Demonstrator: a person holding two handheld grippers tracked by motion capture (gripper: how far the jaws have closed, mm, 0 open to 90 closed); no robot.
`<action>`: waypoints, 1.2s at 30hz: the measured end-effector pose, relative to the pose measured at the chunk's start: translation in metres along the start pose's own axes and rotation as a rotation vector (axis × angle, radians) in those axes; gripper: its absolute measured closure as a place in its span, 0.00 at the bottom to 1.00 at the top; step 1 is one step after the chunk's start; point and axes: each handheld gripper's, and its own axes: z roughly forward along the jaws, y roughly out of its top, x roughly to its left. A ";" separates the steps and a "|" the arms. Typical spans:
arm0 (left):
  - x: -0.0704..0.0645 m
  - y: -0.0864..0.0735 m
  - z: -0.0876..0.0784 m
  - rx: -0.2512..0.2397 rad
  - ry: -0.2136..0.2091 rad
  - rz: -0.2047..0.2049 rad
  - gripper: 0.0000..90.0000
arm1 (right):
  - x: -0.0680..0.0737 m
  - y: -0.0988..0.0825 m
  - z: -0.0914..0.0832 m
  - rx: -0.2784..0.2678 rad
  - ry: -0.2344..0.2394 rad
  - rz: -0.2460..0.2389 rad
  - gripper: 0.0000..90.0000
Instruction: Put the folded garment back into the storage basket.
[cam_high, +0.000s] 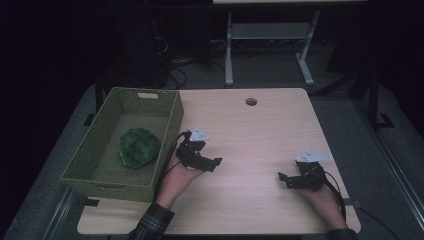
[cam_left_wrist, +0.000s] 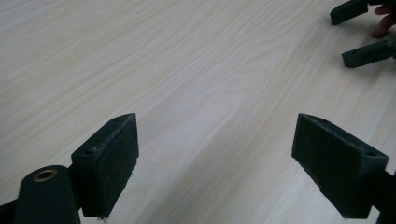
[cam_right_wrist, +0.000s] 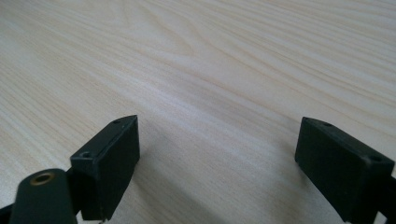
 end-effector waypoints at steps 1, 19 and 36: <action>0.000 -0.002 0.002 0.002 0.000 0.001 0.16 | 0.000 0.000 0.000 0.000 0.000 0.000 0.15; 0.003 -0.047 0.035 0.013 0.001 0.047 0.16 | 0.000 0.000 0.000 0.000 0.000 0.001 0.15; 0.001 -0.057 0.045 0.028 0.001 0.072 0.15 | 0.000 0.000 0.000 0.000 -0.001 0.002 0.15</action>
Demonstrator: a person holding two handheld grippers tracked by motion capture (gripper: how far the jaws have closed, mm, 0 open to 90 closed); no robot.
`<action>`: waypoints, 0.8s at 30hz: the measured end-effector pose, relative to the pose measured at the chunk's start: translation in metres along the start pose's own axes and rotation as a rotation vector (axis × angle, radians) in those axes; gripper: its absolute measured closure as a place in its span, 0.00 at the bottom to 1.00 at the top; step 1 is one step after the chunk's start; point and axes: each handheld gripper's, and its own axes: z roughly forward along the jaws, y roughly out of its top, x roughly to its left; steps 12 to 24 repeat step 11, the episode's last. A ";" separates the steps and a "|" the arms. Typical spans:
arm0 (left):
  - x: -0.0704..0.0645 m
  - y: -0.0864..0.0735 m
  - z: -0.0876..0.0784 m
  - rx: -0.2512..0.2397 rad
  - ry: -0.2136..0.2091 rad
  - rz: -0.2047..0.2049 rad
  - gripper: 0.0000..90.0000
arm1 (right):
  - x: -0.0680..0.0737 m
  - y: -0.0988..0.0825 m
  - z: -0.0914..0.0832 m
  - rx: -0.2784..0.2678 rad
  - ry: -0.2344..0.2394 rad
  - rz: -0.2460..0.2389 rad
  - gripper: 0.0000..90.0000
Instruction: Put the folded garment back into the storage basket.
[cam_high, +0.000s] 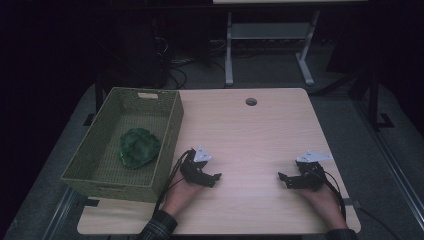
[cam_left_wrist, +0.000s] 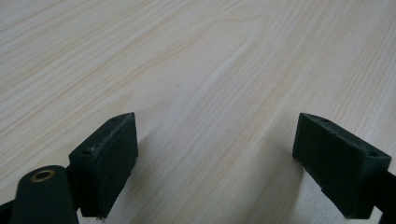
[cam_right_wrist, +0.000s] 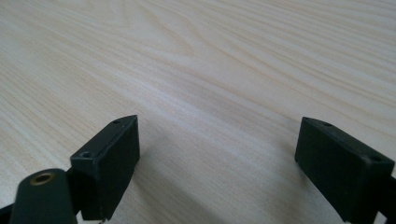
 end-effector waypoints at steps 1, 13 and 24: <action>0.000 0.000 0.000 0.000 0.002 0.003 0.15 | 0.000 0.000 0.000 0.000 0.000 0.000 0.15; 0.000 0.000 0.000 -0.003 0.001 0.000 0.15 | 0.000 0.000 0.000 0.000 0.000 0.000 0.15; 0.000 0.000 0.000 -0.003 0.001 0.000 0.15 | 0.000 0.000 0.000 0.000 0.000 0.000 0.15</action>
